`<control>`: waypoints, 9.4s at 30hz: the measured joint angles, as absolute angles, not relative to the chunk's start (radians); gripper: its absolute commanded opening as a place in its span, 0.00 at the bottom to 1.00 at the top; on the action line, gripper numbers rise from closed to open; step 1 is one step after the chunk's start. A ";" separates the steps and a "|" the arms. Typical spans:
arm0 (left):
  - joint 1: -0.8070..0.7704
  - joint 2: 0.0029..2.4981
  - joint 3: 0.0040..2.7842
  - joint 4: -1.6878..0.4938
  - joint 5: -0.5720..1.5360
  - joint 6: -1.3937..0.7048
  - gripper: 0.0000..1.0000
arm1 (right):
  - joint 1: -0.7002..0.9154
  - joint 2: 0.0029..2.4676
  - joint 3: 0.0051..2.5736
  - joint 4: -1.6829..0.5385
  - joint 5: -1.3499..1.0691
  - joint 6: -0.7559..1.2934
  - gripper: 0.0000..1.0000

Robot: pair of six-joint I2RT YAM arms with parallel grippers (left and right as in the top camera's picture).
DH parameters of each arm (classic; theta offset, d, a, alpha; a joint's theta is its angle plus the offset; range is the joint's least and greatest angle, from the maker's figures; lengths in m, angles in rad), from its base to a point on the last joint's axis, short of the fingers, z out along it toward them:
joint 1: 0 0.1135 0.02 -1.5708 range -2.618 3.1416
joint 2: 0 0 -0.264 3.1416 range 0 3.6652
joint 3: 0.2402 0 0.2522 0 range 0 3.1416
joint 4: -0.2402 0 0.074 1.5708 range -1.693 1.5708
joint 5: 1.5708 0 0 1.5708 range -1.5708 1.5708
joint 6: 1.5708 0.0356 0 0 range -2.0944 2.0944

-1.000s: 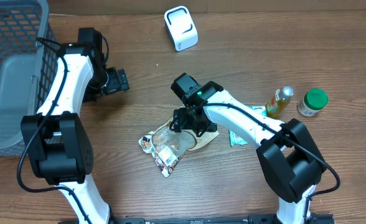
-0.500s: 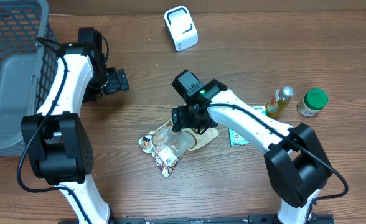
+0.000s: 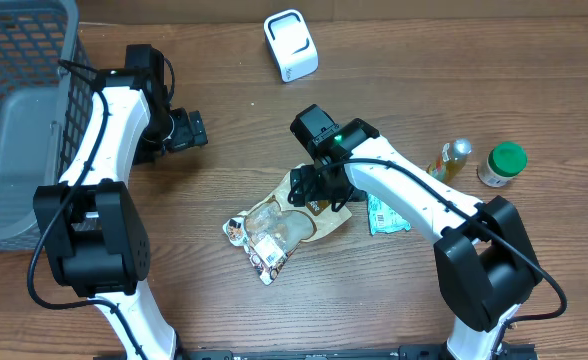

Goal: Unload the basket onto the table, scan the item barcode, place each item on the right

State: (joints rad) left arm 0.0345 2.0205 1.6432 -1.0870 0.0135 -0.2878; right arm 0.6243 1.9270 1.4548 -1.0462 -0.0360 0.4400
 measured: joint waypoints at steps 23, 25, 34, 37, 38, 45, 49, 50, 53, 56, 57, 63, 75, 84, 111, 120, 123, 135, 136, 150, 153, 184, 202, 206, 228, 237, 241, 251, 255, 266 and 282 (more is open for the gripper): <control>0.019 2.020 1.643 -1.156 0.471 -0.401 0.04 | 0.624 1.927 1.455 -1.024 -0.033 0.440 0.94; -0.002 2.020 1.643 -1.180 0.471 -0.376 0.05 | 0.624 1.927 1.455 -1.019 -0.033 0.441 0.98; -0.130 2.020 1.643 -1.209 0.398 -0.330 0.07 | 0.624 1.927 1.455 -1.013 -0.033 0.437 1.00; -0.145 2.020 1.643 -1.237 0.385 -0.321 0.04 | 0.624 1.927 1.455 -1.010 -0.033 0.437 1.00; -0.149 2.020 1.643 -1.261 0.381 -0.318 0.04 | 0.624 1.927 1.455 -1.008 -0.033 0.437 1.00; -0.197 2.020 1.643 -1.415 0.311 -0.293 0.04 | 0.624 1.927 1.455 -0.986 -0.034 0.437 1.00; -0.220 2.020 1.643 -1.473 0.276 -0.287 0.04 | 0.624 1.933 1.455 -0.965 -0.042 0.437 1.00; -0.224 2.020 1.643 -1.486 0.272 -0.287 0.04 | 0.624 1.935 1.455 -0.960 -0.045 0.437 1.00; -0.239 2.020 1.643 -1.505 0.261 -0.292 0.04 | 0.624 1.942 1.455 -0.958 -0.048 0.437 1.00; -0.257 2.020 1.643 -1.504 0.245 -0.321 0.05 | 0.624 1.942 1.455 -0.957 -0.048 0.437 1.00; -0.266 2.020 1.643 -1.502 0.241 -0.336 0.04 | 0.624 1.942 1.455 -0.957 -0.048 0.437 1.00; -0.358 2.020 1.594 -1.435 0.217 -0.387 0.04 | 0.624 1.943 1.455 -0.957 -0.049 0.437 1.00; -0.405 2.011 1.378 -1.209 0.146 -0.447 0.04 | 0.624 1.942 1.455 -0.954 -0.056 0.425 1.00; -0.397 2.000 1.361 -1.120 0.091 -0.447 0.04 | 0.624 1.943 1.455 -0.948 -0.081 0.418 1.00; -0.385 2.001 1.460 -1.481 0.093 -0.417 0.04 | 0.624 1.963 1.416 -0.857 -0.130 0.414 0.49; -0.384 2.001 1.321 -1.290 0.109 -0.416 0.04 | 0.624 2.032 1.404 -0.857 -0.131 0.418 0.42; -0.384 2.001 1.320 -1.210 0.112 -0.420 0.04 | 0.624 2.032 1.404 -0.886 -0.130 0.427 0.44; -0.384 2.001 1.320 -1.016 0.107 -0.473 0.04 | 0.627 2.032 1.404 -0.999 -0.163 0.492 0.51; -0.384 2.001 1.321 -1.008 0.105 -0.473 0.04 | 0.630 2.032 1.404 -1.002 -0.173 0.495 0.51; -0.292 2.001 1.453 -1.177 0.130 -0.474 0.04 | 0.657 2.034 1.499 -1.159 -0.271 0.453 0.59; -0.278 2.001 1.463 -1.210 0.144 -0.473 0.04 | 0.619 2.034 1.583 -1.203 -0.281 0.417 0.67; -0.307 2.001 1.278 -1.063 0.160 -0.472 0.04 | 0.533 2.034 1.492 -1.063 -0.256 0.395 0.70; -0.307 2.001 1.278 -1.060 0.161 -0.472 0.04 | 0.533 1.964 1.508 -1.168 -0.273 0.434 0.86; -0.307 2.001 1.278 -1.058 0.162 -0.472 0.04 | 0.545 1.964 1.432 -1.067 -0.281 0.463 0.83; -0.307 2.001 1.278 -1.058 0.160 -0.472 0.04 | 0.556 1.925 1.197 -0.653 -0.411 0.609 0.83; -0.307 2.001 1.278 -1.056 0.160 -0.472 0.04 | 0.556 1.930 1.188 -0.496 -0.548 0.660 0.73; -0.307 2.001 1.278 -1.055 0.157 -0.472 0.04 | 0.556 1.931 1.187 -0.457 -0.573 0.671 0.58; -0.303 2.001 1.278 -1.052 0.153 -0.466 0.04 | 0.544 1.933 1.119 -0.302 -0.624 0.685 0.50; -0.303 2.000 1.277 -1.048 0.153 -0.464 0.04 | 0.544 1.933 1.055 -0.202 -0.643 0.684 0.47; -0.299 1.993 1.274 -1.021 0.145 -0.459 0.04 | 0.543 1.935 1.032 -0.058 -0.768 0.626 0.50; -0.292 1.990 1.274 -0.996 0.142 -0.419 0.04 | 0.538 1.942 1.025 -0.023 -0.855 0.591 0.29</control>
